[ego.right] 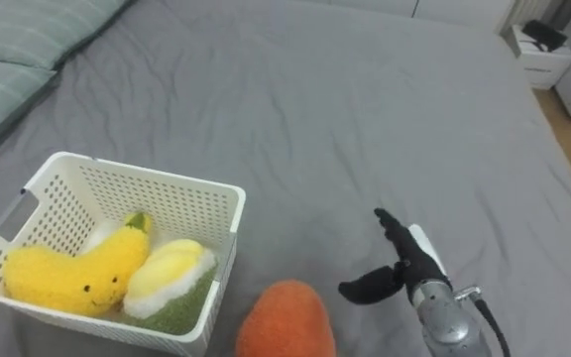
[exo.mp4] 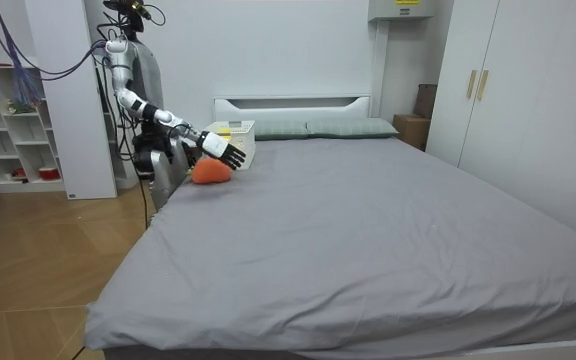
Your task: Collect toys from the bed
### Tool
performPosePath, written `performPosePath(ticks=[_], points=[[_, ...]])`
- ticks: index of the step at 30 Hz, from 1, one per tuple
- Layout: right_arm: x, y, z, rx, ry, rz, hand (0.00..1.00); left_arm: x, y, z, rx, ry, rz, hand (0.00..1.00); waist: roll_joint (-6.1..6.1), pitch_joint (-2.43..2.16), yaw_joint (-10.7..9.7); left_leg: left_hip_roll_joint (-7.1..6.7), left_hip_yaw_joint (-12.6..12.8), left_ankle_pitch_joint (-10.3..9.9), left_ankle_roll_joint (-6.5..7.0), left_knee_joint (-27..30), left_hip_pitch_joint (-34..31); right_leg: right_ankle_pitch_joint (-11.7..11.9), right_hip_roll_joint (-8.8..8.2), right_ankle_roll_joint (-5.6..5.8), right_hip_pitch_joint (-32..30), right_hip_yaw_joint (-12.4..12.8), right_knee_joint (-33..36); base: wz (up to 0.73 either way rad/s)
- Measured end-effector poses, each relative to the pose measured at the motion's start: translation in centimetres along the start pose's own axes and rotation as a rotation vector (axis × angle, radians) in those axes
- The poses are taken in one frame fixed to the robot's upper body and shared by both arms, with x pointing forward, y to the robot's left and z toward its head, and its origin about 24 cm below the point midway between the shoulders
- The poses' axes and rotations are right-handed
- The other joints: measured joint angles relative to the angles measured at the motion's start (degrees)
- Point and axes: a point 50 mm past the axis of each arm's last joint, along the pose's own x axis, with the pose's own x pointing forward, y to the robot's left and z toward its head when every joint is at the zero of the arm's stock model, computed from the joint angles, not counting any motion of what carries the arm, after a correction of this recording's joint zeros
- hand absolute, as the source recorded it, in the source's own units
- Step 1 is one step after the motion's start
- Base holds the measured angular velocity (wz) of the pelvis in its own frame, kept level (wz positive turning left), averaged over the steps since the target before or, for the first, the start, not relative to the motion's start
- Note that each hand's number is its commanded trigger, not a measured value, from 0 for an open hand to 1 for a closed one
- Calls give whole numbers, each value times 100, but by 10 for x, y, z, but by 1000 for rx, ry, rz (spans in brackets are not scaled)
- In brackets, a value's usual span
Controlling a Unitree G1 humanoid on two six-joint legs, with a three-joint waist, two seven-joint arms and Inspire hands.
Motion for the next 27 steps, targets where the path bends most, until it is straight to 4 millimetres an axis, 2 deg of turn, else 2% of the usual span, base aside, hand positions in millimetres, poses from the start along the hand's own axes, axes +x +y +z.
performPosePath(ticks=[7,17,18,19,20,22,27], points=[[0,29,-1,-142,35,236,0,0,-1,0,9,-6,-7,0,-17,-9,262,0,-32,-35,0,29,-22,0,28,0,12,52,-1,0],[-2,37,8,-201,25,366,0,-1,-4,-2,10,-1,-27,0,-43,-7,604,-24,-186,-32,0,58,-79,-4,16,7,40,-66,-12,8],[-2,37,11,-202,14,368,35,-1,-4,-2,9,0,-29,0,-55,-6,600,-31,-235,-32,0,75,-106,-5,10,8,40,-111,-13,13],[-2,37,13,-204,8,373,84,-1,-4,-2,10,-1,-30,0,-69,2,624,-30,-240,-31,0,79,-109,-6,9,10,39,-121,-14,11],[-2,38,14,-205,4,376,100,-1,-4,-2,11,-1,-31,0,-75,7,644,-30,-241,-31,-1,79,-110,-7,9,11,39,-121,-14,4],[-2,41,16,-198,-2,389,100,-1,-5,-2,14,-2,-32,0,-103,20,731,-32,-254,-31,-1,79,-118,-7,10,11,36,-127,-20,0],[-1,43,19,-197,-13,391,100,-1,-4,-1,15,-5,-31,0,-182,41,774,-34,-254,-32,-1,79,-137,-6,13,13,37,-133,-62,0]])
